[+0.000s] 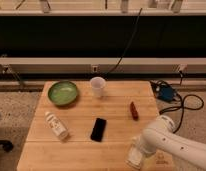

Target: Place the white sponge in the ceramic cup

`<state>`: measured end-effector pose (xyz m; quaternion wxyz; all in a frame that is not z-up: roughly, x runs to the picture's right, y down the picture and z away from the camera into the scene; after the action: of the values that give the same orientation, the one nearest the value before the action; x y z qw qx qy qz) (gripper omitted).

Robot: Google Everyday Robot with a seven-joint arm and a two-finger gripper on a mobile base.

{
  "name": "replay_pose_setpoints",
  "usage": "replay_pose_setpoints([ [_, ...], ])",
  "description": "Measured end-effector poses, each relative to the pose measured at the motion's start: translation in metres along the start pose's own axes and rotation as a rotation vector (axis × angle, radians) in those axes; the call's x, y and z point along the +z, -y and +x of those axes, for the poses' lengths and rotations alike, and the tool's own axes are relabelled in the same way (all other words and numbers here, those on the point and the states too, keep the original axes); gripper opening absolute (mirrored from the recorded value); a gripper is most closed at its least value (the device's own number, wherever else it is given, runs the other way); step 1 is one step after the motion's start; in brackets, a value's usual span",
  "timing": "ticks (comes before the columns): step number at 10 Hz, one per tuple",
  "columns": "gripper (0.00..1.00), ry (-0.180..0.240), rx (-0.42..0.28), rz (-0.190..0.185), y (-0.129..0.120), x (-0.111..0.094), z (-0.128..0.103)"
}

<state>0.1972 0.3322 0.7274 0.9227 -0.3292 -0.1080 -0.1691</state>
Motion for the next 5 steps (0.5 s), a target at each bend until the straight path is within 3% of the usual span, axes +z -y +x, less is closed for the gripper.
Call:
replay_pose_setpoints([
  [2,0.72,-0.01,0.007,-0.007,-0.001,0.0042,0.0015],
  [4,0.49,-0.023,0.017,-0.011,-0.0019,0.0083,0.0044],
  [5,0.42,-0.024,0.022,-0.012,-0.0023,0.009,0.0049],
])
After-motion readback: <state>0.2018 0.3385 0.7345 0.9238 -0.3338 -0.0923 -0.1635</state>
